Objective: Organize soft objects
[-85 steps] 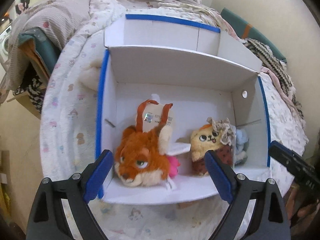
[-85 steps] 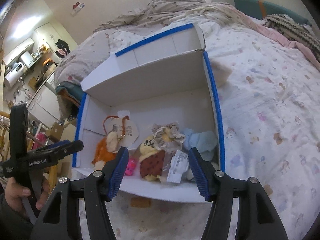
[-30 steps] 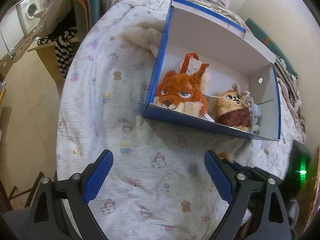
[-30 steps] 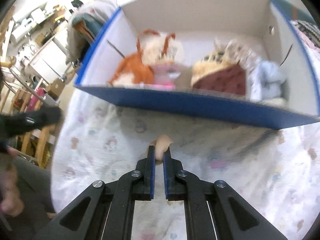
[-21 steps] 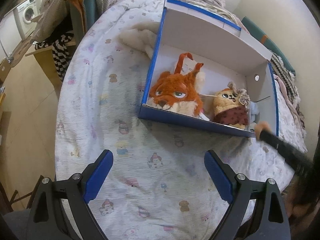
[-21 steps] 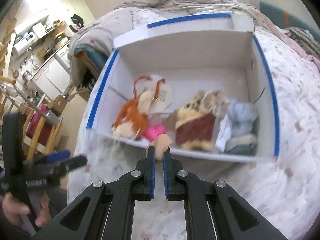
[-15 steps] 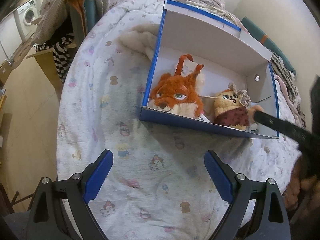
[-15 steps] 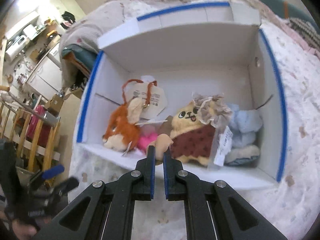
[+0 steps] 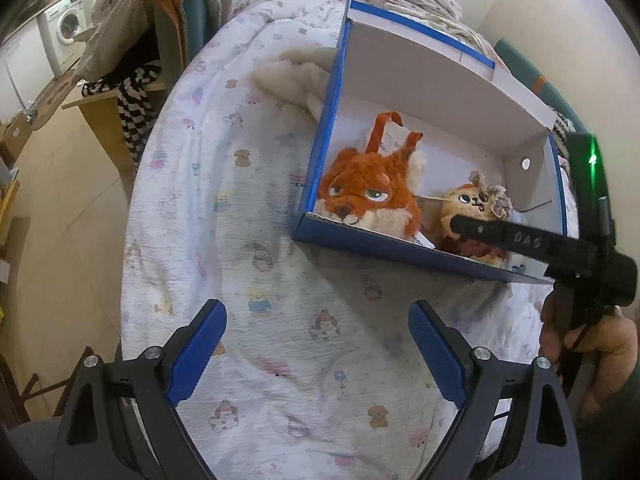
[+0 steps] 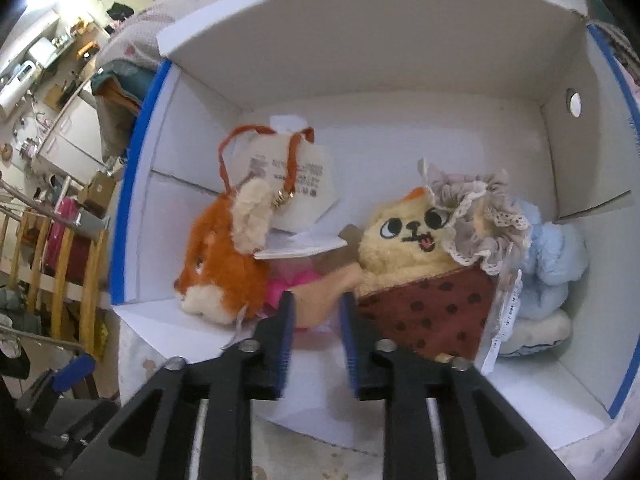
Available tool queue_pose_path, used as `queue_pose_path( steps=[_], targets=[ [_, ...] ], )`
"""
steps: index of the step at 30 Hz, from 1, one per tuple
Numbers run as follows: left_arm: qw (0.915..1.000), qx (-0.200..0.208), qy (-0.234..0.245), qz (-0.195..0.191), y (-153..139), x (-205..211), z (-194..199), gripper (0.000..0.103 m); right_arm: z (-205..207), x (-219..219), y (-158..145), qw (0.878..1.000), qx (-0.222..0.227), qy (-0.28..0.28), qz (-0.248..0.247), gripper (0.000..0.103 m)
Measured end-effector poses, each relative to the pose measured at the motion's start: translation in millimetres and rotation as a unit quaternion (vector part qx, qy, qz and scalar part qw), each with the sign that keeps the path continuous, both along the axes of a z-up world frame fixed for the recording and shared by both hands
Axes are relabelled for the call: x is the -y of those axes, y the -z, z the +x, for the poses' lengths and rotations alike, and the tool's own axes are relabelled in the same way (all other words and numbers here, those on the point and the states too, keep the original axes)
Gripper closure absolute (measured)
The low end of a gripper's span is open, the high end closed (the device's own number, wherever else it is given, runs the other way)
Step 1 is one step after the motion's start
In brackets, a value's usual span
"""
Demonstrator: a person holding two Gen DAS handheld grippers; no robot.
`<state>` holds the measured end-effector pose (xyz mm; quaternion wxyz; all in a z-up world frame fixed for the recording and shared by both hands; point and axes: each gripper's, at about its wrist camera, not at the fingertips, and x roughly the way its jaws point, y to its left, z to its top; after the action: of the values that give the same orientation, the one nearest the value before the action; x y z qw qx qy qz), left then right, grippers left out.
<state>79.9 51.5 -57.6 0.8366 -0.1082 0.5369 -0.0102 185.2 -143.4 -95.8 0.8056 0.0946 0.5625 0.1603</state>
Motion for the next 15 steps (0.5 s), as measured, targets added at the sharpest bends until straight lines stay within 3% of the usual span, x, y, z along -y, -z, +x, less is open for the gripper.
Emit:
queue_pose_path(
  steps=[1, 2, 3, 8, 13, 15],
  targets=[
    [1.0, 0.0, 0.002, 0.002, 0, 1, 0, 0.012, -3, 2, -4, 1.0, 0.008, 0.001, 0.007, 0.065],
    [1.0, 0.0, 0.003, 0.003, 0, 1, -1, 0.012, -5, 3, -8, 1.0, 0.014, 0.003, 0.01, 0.046],
    [1.0, 0.0, 0.004, 0.004, 1, 2, -1, 0.012, -8, 5, -14, 1.0, 0.022, 0.006, 0.011, 0.034],
    [1.0, 0.006, 0.006, 0.004, 0, 3, -1, 0.012, -26, 20, -40, 0.998, 0.058, 0.014, 0.021, 0.033],
    [0.9994, 0.03, 0.013, 0.013, -7, 10, -8, 0.012, -64, 39, -71, 0.992, 0.121, 0.025, -0.001, 0.018],
    [0.9984, 0.052, 0.02, 0.013, -16, 14, -13, 0.012, -79, 45, -86, 0.988, 0.152, 0.03, -0.009, 0.006]
  ],
)
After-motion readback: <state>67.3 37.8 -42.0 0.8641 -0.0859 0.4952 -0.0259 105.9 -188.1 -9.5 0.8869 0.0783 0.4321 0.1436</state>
